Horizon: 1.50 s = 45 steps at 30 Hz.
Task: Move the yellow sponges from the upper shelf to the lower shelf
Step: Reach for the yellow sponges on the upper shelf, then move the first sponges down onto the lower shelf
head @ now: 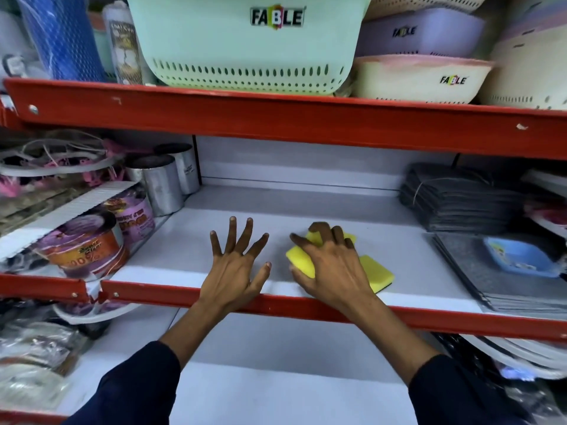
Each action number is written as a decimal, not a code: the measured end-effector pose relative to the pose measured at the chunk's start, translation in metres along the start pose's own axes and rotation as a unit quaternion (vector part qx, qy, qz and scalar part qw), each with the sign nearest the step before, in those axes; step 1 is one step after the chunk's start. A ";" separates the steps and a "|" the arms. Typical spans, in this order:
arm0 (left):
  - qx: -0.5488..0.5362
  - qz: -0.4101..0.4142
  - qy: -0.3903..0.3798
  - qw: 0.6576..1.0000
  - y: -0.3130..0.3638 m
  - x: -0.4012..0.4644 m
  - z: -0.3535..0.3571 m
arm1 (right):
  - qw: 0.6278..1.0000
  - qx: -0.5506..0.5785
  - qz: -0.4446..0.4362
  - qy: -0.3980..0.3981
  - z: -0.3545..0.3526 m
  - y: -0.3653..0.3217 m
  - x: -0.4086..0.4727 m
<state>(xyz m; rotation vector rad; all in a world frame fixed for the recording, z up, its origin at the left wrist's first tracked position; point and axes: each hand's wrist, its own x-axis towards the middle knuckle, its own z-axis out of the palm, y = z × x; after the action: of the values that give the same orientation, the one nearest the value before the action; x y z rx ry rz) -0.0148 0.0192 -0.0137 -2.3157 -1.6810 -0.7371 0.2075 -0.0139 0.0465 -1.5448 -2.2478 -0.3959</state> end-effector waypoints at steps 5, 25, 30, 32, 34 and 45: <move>-0.008 -0.008 -0.010 1.000 0.003 -0.003 0.000 | 0.991 0.049 0.041 0.121 -0.009 -0.014 -0.026; -0.026 -0.040 -0.016 0.999 0.003 -0.005 0.004 | 0.952 0.128 0.127 -0.248 0.203 -0.051 -0.161; -0.031 -0.046 -0.016 0.998 0.005 -0.005 0.005 | 0.916 0.116 0.202 -0.327 0.244 -0.072 -0.174; -0.031 -0.050 -0.020 0.998 0.004 -0.004 0.004 | 0.914 0.112 0.207 -0.329 0.249 -0.077 -0.174; -0.030 -0.052 -0.025 0.998 0.004 -0.004 0.004 | 0.927 0.109 0.189 -0.304 0.247 -0.078 -0.172; -0.019 -0.058 -0.032 0.998 0.000 -0.011 0.007 | 0.953 0.153 -0.075 0.252 0.143 -0.043 -0.124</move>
<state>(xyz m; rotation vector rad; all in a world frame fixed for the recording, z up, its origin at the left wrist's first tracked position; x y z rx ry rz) -0.0157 0.0130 -0.0248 -2.3052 -1.8583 -0.7293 0.1858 -0.0687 -0.1384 -0.9844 -1.9157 -0.4065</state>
